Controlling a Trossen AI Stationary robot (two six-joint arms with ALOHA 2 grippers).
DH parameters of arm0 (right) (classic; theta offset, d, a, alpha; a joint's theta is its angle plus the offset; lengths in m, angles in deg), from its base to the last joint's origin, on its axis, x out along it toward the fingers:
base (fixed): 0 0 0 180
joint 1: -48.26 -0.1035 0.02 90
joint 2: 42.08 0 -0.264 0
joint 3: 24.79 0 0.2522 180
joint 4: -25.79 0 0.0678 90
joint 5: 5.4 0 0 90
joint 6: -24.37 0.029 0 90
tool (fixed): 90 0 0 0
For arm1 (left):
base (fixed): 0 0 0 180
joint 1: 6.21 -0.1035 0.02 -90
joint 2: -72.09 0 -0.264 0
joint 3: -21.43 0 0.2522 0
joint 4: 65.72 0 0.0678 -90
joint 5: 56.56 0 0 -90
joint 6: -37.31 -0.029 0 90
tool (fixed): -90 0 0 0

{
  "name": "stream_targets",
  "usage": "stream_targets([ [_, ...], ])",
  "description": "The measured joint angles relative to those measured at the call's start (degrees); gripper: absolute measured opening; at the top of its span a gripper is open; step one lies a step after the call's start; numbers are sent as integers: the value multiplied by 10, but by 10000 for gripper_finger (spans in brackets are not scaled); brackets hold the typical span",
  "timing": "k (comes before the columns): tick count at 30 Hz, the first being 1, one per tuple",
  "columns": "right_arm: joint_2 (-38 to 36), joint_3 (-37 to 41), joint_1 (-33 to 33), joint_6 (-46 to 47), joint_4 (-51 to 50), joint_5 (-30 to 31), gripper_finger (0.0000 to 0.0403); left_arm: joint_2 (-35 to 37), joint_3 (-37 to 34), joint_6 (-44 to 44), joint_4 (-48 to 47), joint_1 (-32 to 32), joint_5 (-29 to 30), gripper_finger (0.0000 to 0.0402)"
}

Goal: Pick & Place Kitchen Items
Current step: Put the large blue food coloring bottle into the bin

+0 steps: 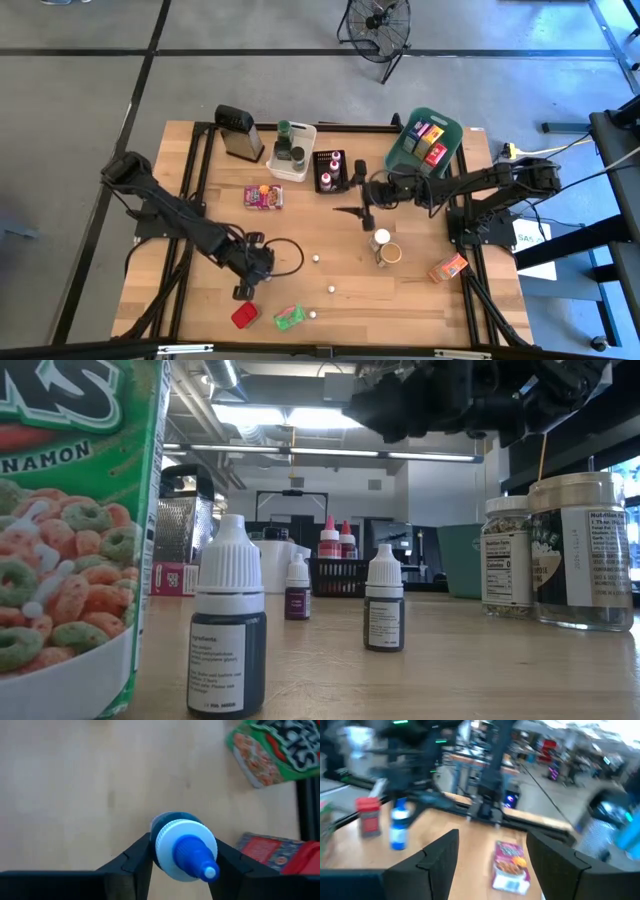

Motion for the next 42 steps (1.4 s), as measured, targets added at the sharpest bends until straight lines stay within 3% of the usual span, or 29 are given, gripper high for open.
stream_targets([
  [6,-23,0,-41,-67,11,-7,236,49,21,-25,-68,-40,28,141],
  [12,-64,0,-88,-99,10,-7,236,55,115,-143,-137,-92,50,141],
  [18,-107,0,-159,-95,-102,1,236,52,189,-242,-187,-169,50,140],
  [22,-116,0,-216,-109,-144,79,236,48,220,-307,-199,-229,42,140],
  [29,-116,0,-279,-118,-152,246,236,-6,280,-429,-194,-346,-27,140],
  [35,-116,0,-310,-119,-156,296,236,-78,360,-518,-203,-444,-81,140],
  [42,-116,0,-331,-116,-155,332,236,-176,452,-562,-217,-539,-124,140],
])
